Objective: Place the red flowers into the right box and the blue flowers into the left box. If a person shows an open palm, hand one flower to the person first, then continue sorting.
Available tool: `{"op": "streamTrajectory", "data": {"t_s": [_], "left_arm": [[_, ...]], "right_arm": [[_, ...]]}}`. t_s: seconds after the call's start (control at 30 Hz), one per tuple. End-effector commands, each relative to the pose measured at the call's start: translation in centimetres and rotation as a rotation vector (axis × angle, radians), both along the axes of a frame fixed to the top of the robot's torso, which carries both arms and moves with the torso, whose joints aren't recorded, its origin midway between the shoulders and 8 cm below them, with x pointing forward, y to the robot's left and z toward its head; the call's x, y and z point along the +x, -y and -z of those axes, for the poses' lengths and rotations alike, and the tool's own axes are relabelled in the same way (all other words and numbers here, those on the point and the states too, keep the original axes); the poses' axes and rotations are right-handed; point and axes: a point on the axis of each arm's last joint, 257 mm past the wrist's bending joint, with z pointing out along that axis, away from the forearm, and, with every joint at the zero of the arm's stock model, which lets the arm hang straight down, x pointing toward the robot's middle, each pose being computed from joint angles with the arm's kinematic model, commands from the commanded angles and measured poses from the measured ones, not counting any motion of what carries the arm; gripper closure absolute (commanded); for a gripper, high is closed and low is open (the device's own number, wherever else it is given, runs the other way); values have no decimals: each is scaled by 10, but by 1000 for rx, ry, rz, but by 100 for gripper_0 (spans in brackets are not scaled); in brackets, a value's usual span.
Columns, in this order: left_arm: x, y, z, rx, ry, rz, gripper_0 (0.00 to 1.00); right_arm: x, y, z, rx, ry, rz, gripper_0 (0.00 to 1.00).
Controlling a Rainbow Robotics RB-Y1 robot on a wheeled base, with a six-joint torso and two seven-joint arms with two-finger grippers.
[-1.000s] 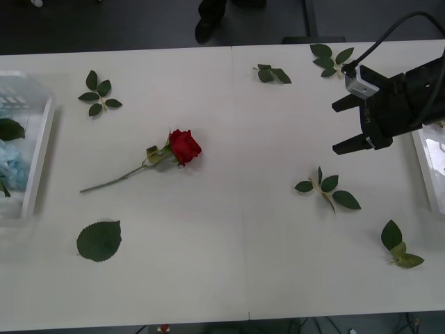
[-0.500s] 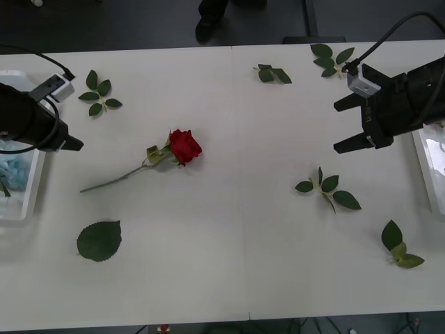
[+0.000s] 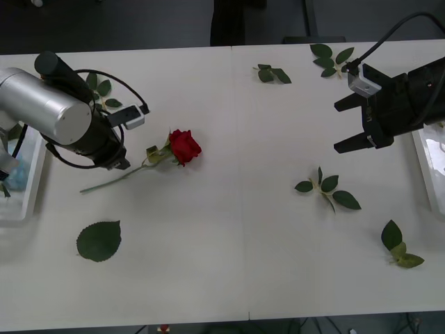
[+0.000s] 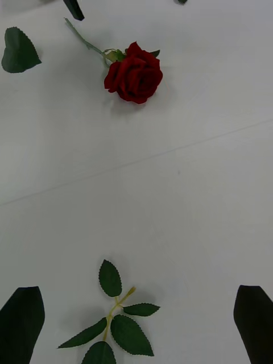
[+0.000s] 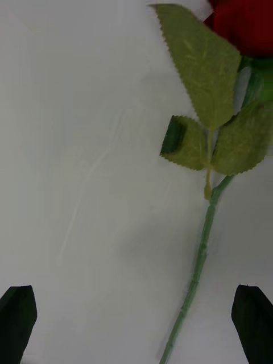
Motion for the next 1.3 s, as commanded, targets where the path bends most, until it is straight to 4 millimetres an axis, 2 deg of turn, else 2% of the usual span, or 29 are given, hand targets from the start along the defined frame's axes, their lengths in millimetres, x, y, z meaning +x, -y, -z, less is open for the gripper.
{"op": "streamTrajectory", "data": {"t_s": [0.03,0.23,0.5,0.7,0.97,1.3], "left_arm": [[10,41,-15,72,55,157,0],[6,56,10,80,19,155,0],[12,61,34,44,-32,108,0],[16,63,41,25,-45,86,0],[10,65,52,-10,-81,54,0],[12,68,51,-26,-71,52,0]], "right_arm": [[0,-12,-2,41,-12,2,3],[-1,-12,-2,42,-14,1,3],[0,-11,-1,41,-15,4,3],[0,-11,-1,42,-15,4,3],[0,-12,-2,46,-15,4,3],[-1,-13,-2,49,-19,1,3]]}}
